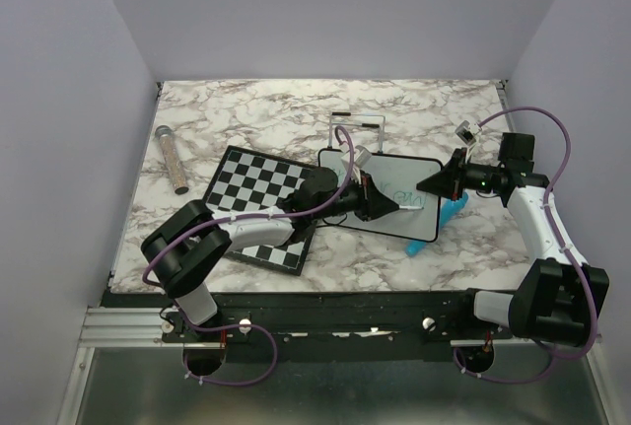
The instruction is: Write a sentence on the whiteboard
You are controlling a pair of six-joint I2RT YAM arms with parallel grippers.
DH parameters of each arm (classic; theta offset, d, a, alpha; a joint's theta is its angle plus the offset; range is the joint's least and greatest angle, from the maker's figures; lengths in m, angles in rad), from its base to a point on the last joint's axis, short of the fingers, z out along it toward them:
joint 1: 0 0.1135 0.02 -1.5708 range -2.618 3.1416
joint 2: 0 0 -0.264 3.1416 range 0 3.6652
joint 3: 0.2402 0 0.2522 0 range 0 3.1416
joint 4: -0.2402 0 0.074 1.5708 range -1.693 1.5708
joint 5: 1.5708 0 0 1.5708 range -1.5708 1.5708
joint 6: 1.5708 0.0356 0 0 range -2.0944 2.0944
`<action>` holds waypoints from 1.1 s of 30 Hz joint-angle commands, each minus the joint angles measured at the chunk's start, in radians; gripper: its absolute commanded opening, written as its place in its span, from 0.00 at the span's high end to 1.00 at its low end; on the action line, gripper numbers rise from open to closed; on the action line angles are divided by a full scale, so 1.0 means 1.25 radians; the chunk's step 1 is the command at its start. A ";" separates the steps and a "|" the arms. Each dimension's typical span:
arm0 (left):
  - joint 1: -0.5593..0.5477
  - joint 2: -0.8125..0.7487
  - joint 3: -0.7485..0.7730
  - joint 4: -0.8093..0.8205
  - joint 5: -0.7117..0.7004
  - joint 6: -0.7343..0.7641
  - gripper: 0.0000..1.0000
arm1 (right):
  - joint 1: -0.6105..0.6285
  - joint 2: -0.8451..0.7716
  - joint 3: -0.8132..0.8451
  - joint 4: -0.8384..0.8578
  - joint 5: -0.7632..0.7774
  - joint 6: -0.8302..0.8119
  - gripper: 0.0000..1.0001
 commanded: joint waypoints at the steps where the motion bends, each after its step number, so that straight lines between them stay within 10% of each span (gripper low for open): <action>1: 0.000 0.015 0.000 -0.018 0.028 0.003 1.00 | 0.003 -0.020 0.004 -0.007 0.002 -0.016 0.99; 33: 0.019 0.007 0.048 0.007 -0.007 -0.014 1.00 | 0.003 -0.018 0.004 -0.007 0.000 -0.016 1.00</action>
